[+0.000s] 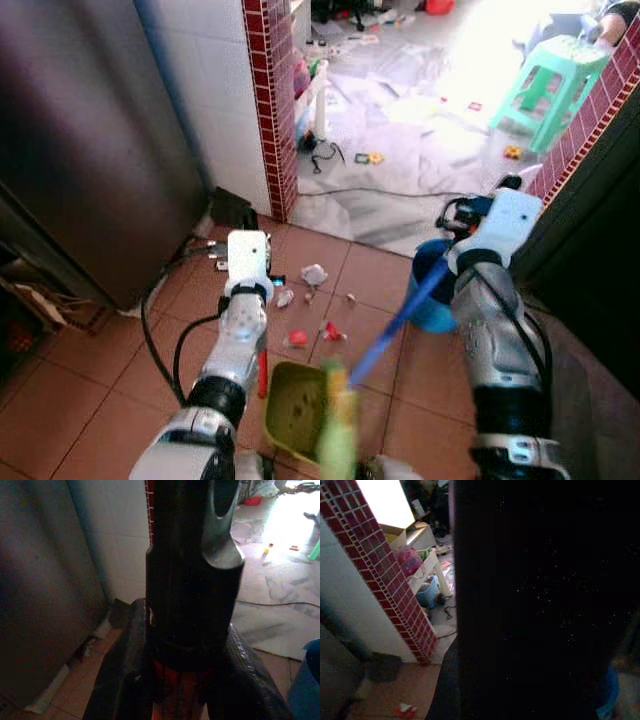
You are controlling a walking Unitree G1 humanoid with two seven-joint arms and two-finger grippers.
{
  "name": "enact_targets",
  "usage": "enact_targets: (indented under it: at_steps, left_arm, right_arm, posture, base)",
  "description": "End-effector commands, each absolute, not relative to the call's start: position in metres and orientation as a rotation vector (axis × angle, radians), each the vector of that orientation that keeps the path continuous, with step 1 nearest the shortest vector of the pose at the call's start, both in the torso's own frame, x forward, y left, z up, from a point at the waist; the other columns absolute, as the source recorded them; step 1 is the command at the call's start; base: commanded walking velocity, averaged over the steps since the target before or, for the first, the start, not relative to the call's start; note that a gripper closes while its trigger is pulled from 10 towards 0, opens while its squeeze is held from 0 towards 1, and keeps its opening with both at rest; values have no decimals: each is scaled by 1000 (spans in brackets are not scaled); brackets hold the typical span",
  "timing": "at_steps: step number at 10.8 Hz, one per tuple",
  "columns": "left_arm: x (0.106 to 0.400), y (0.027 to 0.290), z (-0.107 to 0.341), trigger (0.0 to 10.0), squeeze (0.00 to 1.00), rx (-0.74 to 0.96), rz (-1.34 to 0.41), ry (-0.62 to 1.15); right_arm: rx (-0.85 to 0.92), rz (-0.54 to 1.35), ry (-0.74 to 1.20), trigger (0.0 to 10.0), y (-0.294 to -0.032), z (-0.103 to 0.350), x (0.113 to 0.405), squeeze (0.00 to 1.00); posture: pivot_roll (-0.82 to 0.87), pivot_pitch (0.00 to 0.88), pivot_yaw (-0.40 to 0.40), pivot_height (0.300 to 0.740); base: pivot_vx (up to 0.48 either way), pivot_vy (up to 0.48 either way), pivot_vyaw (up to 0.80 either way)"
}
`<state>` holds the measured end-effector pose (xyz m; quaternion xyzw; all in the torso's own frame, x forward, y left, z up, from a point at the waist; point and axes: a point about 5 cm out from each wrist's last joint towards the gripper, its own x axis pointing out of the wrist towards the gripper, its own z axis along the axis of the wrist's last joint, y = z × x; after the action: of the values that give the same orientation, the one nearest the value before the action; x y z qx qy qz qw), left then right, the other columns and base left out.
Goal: Sweep floor
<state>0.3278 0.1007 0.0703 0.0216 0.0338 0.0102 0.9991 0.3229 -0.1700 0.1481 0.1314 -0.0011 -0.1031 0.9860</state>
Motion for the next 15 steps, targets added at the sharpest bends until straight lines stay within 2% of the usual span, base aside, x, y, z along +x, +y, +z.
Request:
enact_targets:
  at_steps: [1,3,4,7,11,15]
  left_arm:
    - [332,100,75,10000,0,45,13,53]
    - [333,99,74,10000,0,50,1,56]
    - [334,99,74,10000,0,49,-1,59]
    - [336,100,78,10000,0,25,2,32]
    - [339,115,106,10000,0,14,17,-116]
    - [321,133,146,10000,0,3,-12,-292]
  right_arm:
    - [326,-193,-38,10000,-167,163,328,0]
    - [372,-136,-68,10000,-154,188,336,0]
    - [350,-33,-133,10000,-141,215,341,0]
    - [116,124,-363,10000,-133,252,338,0]
    - [-96,45,-378,10000,-161,230,328,0]
    - [-146,20,-273,10000,-170,185,310,0]
  posture:
    - [-135,69,28,740]
    - [-136,64,36,740]
    - [-135,60,39,740]
    - [-130,49,36,740]
    - [-113,32,37,740]
    - [-92,19,42,740]
  base:
    - [0,0,0]
    - [0,0,0]
    - [0,0,0]
    - [0,0,0]
    - [0,0,0]
    - [0,0,0]
